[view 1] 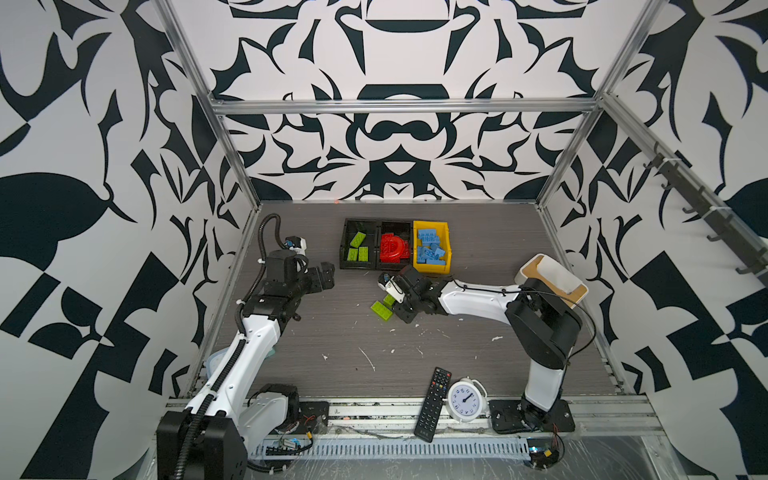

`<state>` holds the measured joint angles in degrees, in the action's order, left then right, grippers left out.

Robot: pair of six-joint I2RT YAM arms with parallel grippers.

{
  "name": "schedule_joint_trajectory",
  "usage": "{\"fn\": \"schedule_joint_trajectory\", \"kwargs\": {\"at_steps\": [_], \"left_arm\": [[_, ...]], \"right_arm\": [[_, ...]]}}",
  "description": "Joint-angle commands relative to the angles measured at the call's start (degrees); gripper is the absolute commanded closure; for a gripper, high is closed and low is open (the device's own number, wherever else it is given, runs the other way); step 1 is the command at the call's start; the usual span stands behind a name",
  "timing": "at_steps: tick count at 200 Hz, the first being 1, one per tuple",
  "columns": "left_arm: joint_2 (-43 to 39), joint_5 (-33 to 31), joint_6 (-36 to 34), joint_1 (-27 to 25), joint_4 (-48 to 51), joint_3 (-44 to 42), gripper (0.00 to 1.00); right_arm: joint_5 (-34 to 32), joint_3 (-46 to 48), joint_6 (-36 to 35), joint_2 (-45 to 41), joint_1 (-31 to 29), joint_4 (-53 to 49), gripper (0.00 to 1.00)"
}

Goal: Sort the legos into containers by color
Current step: 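Withdraw the left arm while the right gripper grasps a lime-green 2x4 brick, then carry the green 2x4 brick with the right gripper into the black compartment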

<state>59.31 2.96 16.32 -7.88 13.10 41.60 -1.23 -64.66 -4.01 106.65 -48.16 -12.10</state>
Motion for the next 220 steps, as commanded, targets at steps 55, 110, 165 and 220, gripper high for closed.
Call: {"fn": "schedule_joint_trajectory", "kwargs": {"at_steps": [55, 110, 165, 220], "left_arm": [[-1.8, 0.2, 0.1, 1.2, 0.3, -0.7, 0.0], [-2.1, 2.6, 2.8, 1.4, -1.9, -3.4, 0.0], [-1.4, 6.0, 3.7, 1.4, -1.3, -4.0, 0.0], [-5.0, 5.0, 3.2, 1.4, -1.9, -6.6, 0.0]], "right_arm": [[-6.2, -8.3, 6.7, -6.0, -1.0, 4.1, 0.76], [-12.9, -25.4, 12.2, 7.1, -1.0, 9.2, 0.75], [-16.9, -45.6, 12.4, 21.9, 0.0, 7.3, 0.75], [-17.0, -50.5, 13.5, 26.3, 1.3, 6.1, 0.47]]}}
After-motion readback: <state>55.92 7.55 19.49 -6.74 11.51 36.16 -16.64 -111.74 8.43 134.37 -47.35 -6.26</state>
